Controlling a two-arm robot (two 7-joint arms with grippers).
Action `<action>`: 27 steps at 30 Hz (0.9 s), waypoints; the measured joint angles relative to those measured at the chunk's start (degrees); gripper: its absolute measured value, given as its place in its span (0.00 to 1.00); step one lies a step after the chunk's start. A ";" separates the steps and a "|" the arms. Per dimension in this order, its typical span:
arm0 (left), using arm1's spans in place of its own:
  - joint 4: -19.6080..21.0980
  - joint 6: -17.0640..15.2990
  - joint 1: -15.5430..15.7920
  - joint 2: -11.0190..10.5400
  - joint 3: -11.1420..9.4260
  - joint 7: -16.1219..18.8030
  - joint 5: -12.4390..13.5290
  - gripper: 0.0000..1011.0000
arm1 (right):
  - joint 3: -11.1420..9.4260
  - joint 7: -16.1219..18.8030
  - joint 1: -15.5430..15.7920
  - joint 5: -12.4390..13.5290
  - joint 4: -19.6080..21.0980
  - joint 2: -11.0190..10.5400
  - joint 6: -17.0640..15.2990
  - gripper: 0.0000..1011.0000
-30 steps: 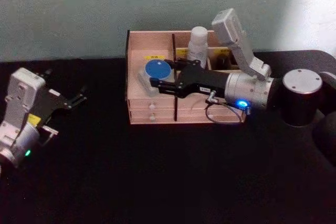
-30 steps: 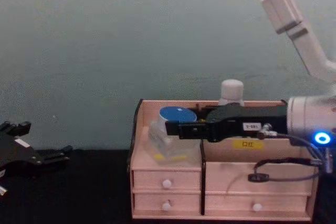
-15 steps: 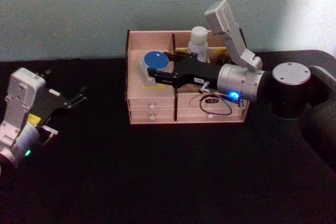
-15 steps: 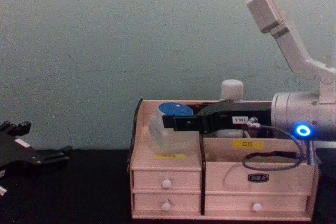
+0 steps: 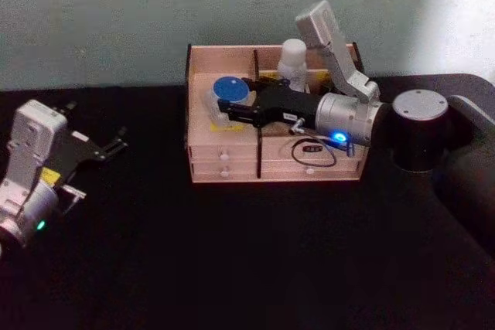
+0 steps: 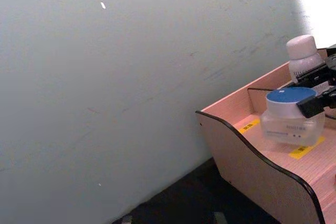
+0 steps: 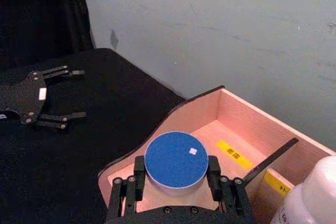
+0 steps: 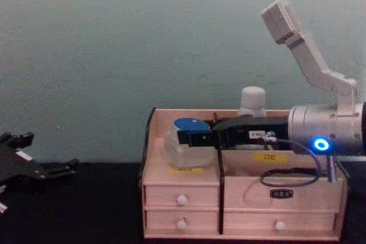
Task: Pick up the facial cleanser and watermelon frost from the table and place them into the tiered storage box.
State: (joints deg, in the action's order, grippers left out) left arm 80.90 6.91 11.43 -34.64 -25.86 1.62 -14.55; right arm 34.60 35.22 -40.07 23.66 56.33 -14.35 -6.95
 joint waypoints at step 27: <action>0.00 0.00 0.00 0.00 0.00 0.00 0.00 0.99 | -0.52 1.02 -2.01 -1.50 -5.29 2.44 0.15 0.69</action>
State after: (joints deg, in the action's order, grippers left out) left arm 80.90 6.91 11.43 -34.65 -25.86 1.62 -14.55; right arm 34.08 36.25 -42.08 22.16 51.04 -11.91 -6.81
